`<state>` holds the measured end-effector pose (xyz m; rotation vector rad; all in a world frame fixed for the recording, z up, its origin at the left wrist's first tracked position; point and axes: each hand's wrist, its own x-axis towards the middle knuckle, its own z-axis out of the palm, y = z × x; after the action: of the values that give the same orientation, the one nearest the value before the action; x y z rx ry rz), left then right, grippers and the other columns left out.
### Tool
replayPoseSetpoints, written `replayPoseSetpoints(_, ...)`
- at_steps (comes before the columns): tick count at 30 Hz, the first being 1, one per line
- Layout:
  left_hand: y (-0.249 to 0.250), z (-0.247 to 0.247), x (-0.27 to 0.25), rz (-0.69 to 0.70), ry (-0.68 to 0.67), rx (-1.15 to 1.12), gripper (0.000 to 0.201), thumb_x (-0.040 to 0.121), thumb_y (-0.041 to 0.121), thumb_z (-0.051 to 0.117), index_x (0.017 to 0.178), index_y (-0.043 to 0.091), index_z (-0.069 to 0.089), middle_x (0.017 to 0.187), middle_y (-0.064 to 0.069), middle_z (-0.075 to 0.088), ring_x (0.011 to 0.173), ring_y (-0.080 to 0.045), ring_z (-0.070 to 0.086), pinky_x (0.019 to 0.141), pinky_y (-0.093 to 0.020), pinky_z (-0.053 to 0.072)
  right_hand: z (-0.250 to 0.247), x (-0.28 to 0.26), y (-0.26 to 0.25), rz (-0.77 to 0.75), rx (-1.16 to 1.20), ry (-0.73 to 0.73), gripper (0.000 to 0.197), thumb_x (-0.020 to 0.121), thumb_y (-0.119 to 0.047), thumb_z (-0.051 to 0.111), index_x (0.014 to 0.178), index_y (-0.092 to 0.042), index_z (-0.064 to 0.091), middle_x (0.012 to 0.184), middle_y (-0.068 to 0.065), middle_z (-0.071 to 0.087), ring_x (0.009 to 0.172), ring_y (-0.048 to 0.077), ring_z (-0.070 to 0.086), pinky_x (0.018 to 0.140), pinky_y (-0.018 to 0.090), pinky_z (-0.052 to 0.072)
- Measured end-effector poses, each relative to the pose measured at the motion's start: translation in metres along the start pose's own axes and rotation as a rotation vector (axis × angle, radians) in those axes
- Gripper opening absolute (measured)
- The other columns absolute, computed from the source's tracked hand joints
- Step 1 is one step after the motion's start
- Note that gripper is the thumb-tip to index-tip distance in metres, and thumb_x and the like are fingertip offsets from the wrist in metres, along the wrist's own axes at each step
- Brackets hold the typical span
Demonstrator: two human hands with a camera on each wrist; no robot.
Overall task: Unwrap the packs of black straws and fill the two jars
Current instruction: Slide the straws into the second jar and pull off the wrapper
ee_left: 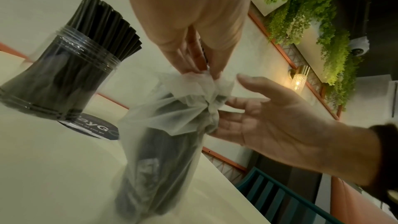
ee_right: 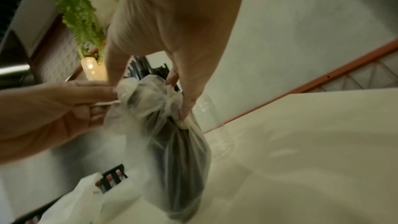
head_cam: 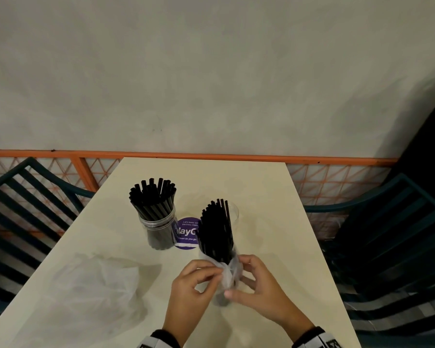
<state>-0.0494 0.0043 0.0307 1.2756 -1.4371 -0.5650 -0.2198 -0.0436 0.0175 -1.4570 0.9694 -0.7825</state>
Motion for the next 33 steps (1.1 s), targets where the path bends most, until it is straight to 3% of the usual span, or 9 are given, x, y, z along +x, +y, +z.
replayPoseSetpoints(3, 0.005, -0.002, 0.0, -0.03, -0.118, -0.026, 0.019, 0.073, 0.035, 0.062, 0.085, 0.028, 0.074, 0.096, 0.019, 0.063, 0.086, -0.004, 0.065, 0.074, -0.014, 0.053, 0.004, -0.005, 0.004, -0.003, 0.002, 0.069, 0.065, 0.055, -0.046, 0.084, 0.104, -0.018, 0.053, 0.108, -0.002, 0.063, 0.105, 0.008, 0.06, 0.089, 0.027, 0.052)
replayPoseSetpoints(7, 0.014, -0.008, 0.0, -0.034, -0.272, 0.029, 0.019, 0.076, 0.033, 0.057, 0.084, 0.044, 0.07, 0.099, 0.024, 0.066, 0.087, 0.0, 0.064, 0.076, -0.015, 0.05, -0.001, -0.005, 0.002, -0.056, 0.011, 0.15, 0.022, 0.075, -0.009, 0.074, 0.087, -0.017, 0.059, 0.086, -0.009, 0.068, 0.085, 0.003, 0.061, 0.07, 0.023, 0.052)
replayPoseSetpoints(10, 0.029, -0.019, 0.013, 0.176, -0.09, 0.229, 0.016, 0.078, 0.028, 0.058, 0.09, 0.032, 0.068, 0.094, 0.02, 0.069, 0.089, 0.004, 0.06, 0.079, -0.015, 0.044, -0.008, -0.005, 0.005, -0.049, -0.011, 0.159, 0.018, 0.077, -0.003, 0.071, 0.085, -0.018, 0.063, 0.087, -0.004, 0.069, 0.088, 0.009, 0.063, 0.068, 0.022, 0.053)
replayPoseSetpoints(13, 0.054, -0.021, 0.041, 0.354, 0.113, 0.341, 0.036, 0.08, 0.032, 0.057, 0.114, 0.022, 0.061, 0.116, 0.005, 0.062, 0.11, -0.007, 0.053, 0.094, -0.022, 0.039, -0.007, -0.006, 0.01, -0.026, -0.033, 0.164, 0.018, 0.077, -0.006, 0.072, 0.09, -0.017, 0.065, 0.095, 0.003, 0.068, 0.096, 0.017, 0.063, 0.071, 0.025, 0.054)
replayPoseSetpoints(18, 0.062, 0.004, 0.07, 0.088, -0.215, 0.679, 0.085, 0.078, 0.068, 0.03, 0.145, 0.018, 0.016, 0.155, -0.004, 0.016, 0.144, -0.022, 0.01, 0.111, -0.031, 0.007, -0.002, -0.006, -0.001, 0.008, -0.152, 0.098, 0.029, 0.077, -0.022, 0.073, 0.098, -0.027, 0.055, 0.102, -0.004, 0.064, 0.096, 0.005, 0.06, 0.078, 0.021, 0.053)
replayPoseSetpoints(21, 0.054, 0.016, 0.07, 0.09, -0.254, 0.717, 0.069, 0.08, 0.054, 0.039, 0.136, 0.014, 0.039, 0.141, -0.009, 0.045, 0.131, -0.027, 0.04, 0.107, -0.035, 0.033, -0.005, -0.003, -0.004, 0.117, -0.135, 0.048, 0.061, 0.073, -0.024, 0.076, 0.119, -0.037, 0.038, 0.106, -0.005, 0.062, 0.1, 0.007, 0.06, 0.087, 0.027, 0.053)
replayPoseSetpoints(23, 0.05, 0.019, 0.066, 0.148, -0.215, 0.689, 0.049, 0.08, 0.042, 0.046, 0.116, 0.011, 0.06, 0.122, -0.008, 0.063, 0.115, -0.026, 0.057, 0.096, -0.038, 0.049, -0.008, -0.002, -0.004, 0.202, -0.073, 0.01, 0.064, 0.071, -0.018, 0.078, 0.123, -0.03, 0.043, 0.106, -0.004, 0.065, 0.101, 0.01, 0.061, 0.087, 0.028, 0.053)
replayPoseSetpoints(26, 0.044, 0.018, 0.061, 0.243, -0.211, 0.696, 0.038, 0.084, 0.034, 0.046, 0.106, 0.011, 0.066, 0.125, -0.008, 0.062, 0.117, -0.023, 0.056, 0.099, -0.032, 0.044, -0.012, -0.001, -0.006, 0.216, -0.003, -0.062, 0.044, 0.069, -0.011, 0.079, 0.108, -0.025, 0.064, 0.105, -0.003, 0.072, 0.102, 0.015, 0.064, 0.087, 0.028, 0.053)
replayPoseSetpoints(33, 0.044, 0.009, 0.065, 0.358, -0.333, 0.794, 0.052, 0.097, 0.038, 0.018, 0.123, 0.015, 0.057, 0.123, -0.006, 0.064, 0.114, -0.022, 0.059, 0.097, -0.035, 0.046, -0.008, 0.005, 0.0, 0.263, 0.122, -0.066, 0.052, 0.06, -0.02, 0.081, 0.11, -0.016, 0.065, 0.106, 0.011, 0.072, 0.103, 0.034, 0.063, 0.095, 0.044, 0.049)
